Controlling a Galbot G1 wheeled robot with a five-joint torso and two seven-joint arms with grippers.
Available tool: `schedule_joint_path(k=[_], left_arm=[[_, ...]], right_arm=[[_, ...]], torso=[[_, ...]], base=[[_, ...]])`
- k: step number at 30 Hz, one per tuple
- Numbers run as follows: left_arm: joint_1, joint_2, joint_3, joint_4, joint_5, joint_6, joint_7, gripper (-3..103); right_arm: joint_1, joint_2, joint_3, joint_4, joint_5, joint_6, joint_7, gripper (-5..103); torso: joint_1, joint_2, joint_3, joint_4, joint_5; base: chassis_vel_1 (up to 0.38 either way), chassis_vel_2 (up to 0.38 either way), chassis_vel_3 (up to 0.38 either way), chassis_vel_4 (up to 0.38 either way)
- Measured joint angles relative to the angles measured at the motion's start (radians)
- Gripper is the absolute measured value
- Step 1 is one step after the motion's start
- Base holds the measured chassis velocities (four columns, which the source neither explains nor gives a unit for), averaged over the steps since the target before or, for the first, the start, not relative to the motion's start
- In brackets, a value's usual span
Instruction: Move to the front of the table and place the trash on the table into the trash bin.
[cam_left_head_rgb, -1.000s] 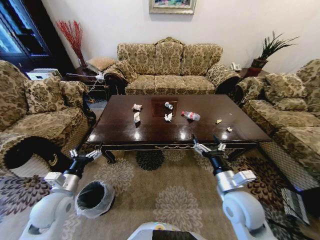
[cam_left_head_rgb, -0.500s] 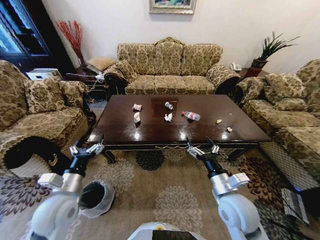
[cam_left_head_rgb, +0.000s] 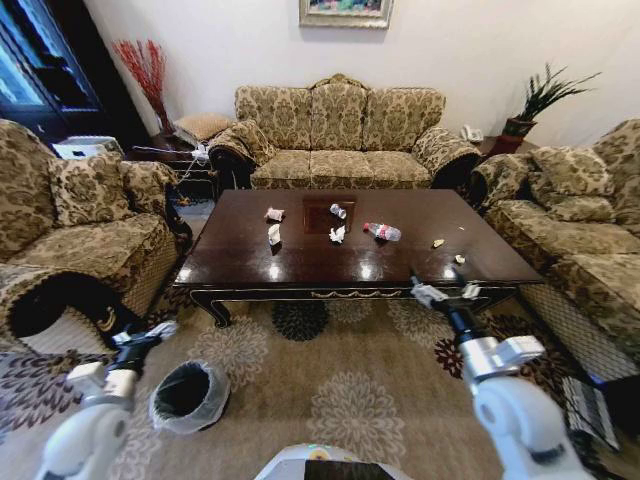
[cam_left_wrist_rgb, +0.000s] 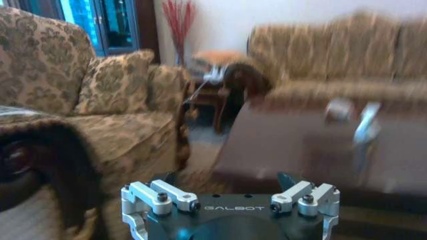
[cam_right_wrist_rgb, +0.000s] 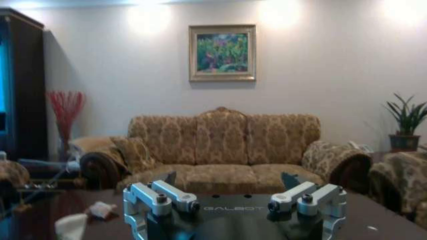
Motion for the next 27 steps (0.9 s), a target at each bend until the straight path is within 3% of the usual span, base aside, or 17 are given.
schedule_joint_path(k=[4,5,9,13,16,21,27], left_arm=[[-0.033,0.061,0.064,0.257,0.136,-0.041,0.084,100],[-0.033,0.061,0.064,0.257,0.136,-0.041,0.084,100],[-0.139,0.082,0.170,0.475,0.225,-0.039,0.158,100],[-0.217,0.093,0.226,0.588,0.254,-0.039,0.176,100],[-0.307,0.108,0.293,0.759,0.299,-0.053,0.179,98],[-0.380,0.108,0.317,0.927,0.368,-0.092,0.180,98],[-0.483,0.122,0.350,1.085,0.403,-0.135,0.202,98]], right_arm=[[-0.034,0.021,-0.044,-0.024,-0.035,0.066,-0.048,100],[-0.034,0.021,-0.044,-0.024,-0.035,0.066,-0.048,100],[-0.043,0.044,-0.081,-0.043,-0.061,0.165,-0.146,100],[-0.036,0.044,-0.092,-0.027,-0.032,0.180,-0.180,100],[-0.001,0.044,-0.122,0.003,0.013,0.181,-0.198,100],[0.032,0.038,-0.168,-0.001,0.021,0.191,-0.210,100],[0.021,0.045,-0.177,-0.027,0.006,0.211,-0.214,100]], torso=[[0.000,0.000,0.000,0.0002,-0.0006],[0.000,0.000,0.000,0.0002,-0.0006],[0.000,0.000,0.000,0.0005,-0.0003],[0.000,0.000,0.000,-0.0001,-0.0006],[0.000,0.000,0.000,-0.0001,-0.0005],[0.000,0.000,0.000,0.0010,-0.0002],[0.000,0.000,0.000,0.0001,0.0002]], base=[[0.000,0.000,0.000,0.000],[0.000,0.000,0.000,0.000],[0.000,0.000,0.000,0.000],[0.000,0.000,0.000,0.000],[0.000,0.000,0.000,0.000],[0.000,0.000,0.000,0.000],[0.000,0.000,0.000,0.000]])
